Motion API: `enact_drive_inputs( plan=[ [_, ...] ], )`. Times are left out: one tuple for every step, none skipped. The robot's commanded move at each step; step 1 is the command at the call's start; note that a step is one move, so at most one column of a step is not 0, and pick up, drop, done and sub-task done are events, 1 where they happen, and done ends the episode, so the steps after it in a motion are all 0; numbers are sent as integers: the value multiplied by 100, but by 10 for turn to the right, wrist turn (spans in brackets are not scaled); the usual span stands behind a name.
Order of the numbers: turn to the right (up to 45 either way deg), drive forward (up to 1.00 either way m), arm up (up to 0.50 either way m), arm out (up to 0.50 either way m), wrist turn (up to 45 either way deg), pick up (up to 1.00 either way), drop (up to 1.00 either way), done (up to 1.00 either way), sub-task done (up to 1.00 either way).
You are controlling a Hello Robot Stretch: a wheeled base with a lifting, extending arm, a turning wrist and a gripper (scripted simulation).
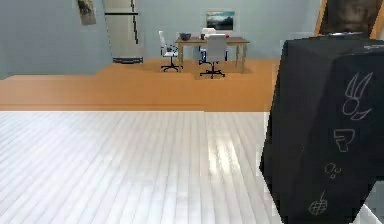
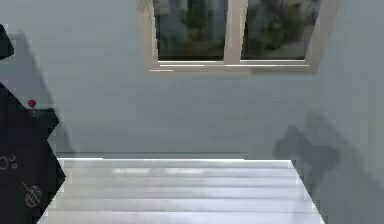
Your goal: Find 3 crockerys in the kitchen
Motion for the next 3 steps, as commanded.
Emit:
enact_drive_inputs(
  plan=[
    [0,100,0,0,0,0,0,0,0],
    [0,100,0,0,0,0,0,0,0],
    [-30,0,0,0,0,0,0,0,0]
  ],
)
